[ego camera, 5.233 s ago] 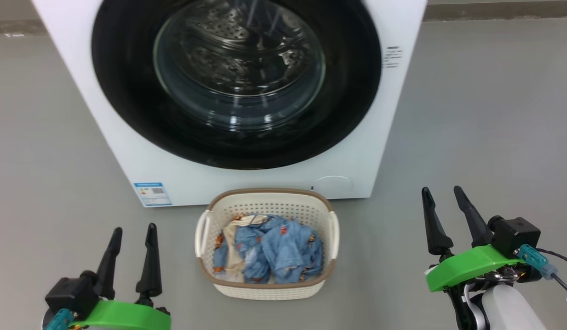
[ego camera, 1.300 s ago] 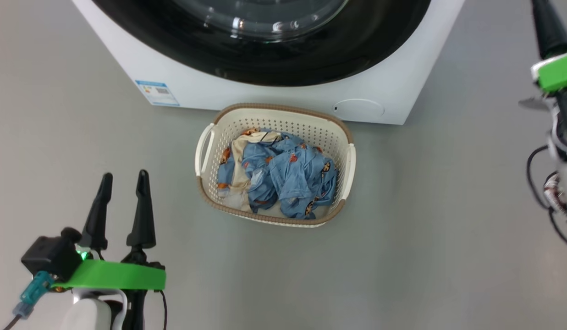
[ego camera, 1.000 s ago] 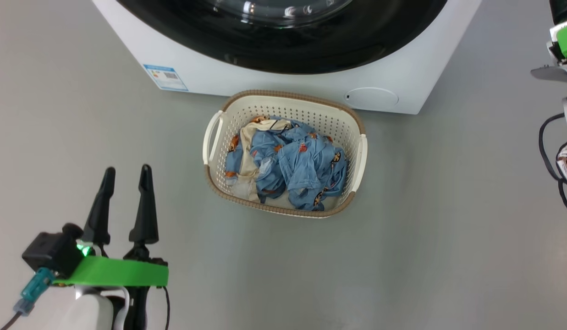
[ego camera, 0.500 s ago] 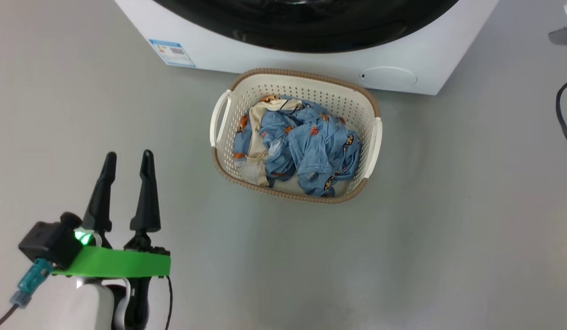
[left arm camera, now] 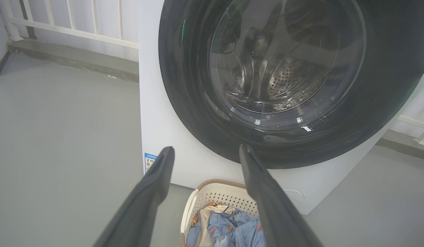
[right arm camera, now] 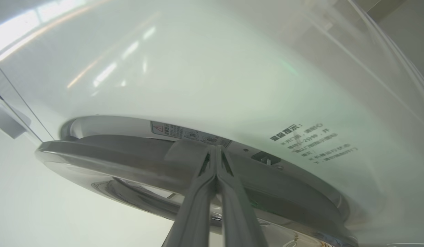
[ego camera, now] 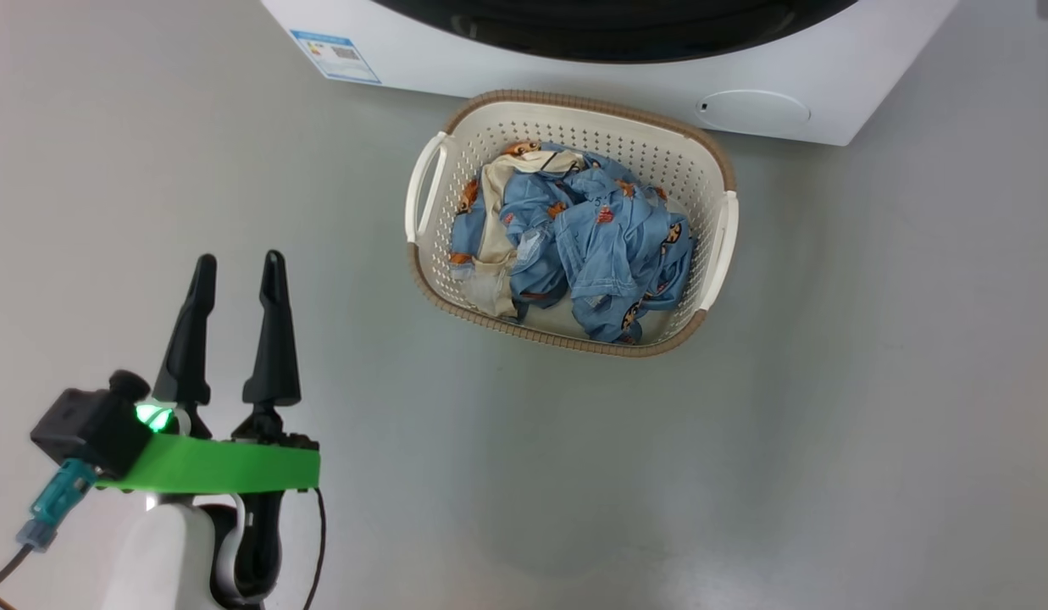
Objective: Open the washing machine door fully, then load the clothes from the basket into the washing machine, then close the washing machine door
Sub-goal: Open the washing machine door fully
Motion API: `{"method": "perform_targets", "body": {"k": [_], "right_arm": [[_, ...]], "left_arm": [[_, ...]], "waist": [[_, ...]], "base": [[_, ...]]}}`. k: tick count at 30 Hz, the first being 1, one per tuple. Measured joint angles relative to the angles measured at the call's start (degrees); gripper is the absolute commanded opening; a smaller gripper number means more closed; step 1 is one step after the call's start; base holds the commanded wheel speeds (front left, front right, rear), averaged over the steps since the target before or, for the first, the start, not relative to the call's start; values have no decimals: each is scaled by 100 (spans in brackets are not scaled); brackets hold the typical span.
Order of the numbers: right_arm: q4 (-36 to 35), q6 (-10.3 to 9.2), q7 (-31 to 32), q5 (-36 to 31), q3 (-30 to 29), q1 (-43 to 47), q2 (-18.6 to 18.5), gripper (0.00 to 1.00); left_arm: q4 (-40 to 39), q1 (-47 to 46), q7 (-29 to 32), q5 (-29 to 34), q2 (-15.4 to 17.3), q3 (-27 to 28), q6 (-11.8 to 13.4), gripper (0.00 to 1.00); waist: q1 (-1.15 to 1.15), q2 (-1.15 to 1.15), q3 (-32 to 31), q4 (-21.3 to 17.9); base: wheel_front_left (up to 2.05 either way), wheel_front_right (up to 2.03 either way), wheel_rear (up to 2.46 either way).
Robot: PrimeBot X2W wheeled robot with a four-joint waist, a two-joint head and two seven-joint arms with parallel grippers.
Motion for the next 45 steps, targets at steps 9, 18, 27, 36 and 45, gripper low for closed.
{"method": "perform_targets", "body": {"k": [9, 18, 27, 36, 45], "right_arm": [[123, 0, 243, 59, 109, -331, -59, 0], [427, 7, 519, 265, 147, -592, -132, 0], [506, 4, 832, 398, 301, -496, -109, 0], [121, 4, 1101, 679, 441, 283, -47, 0], [-311, 4, 1159, 906, 504, 1274, 172, 0]], "left_arm": [[8, -54, 0, -22, -74, -10, 0, 100], [29, -105, 0, -60, -122, -10, 0, 100], [120, -110, 0, -58, -137, 3, 0, 100], [204, 47, 0, -49, -87, 64, 0, 100], [247, 386, -1, 14, -46, 176, 0, 100]], "waist": [[0, 0, 133, 128], [-1, 0, 200, 256], [-1, 0, 59, 246], [-1, 0, -330, 107], [-1, 0, -823, 12]], "base": [[0, 0, 0], [0, 0, 0], [0, 0, 0], [0, 0, 0], [0, 0, 0]]}}
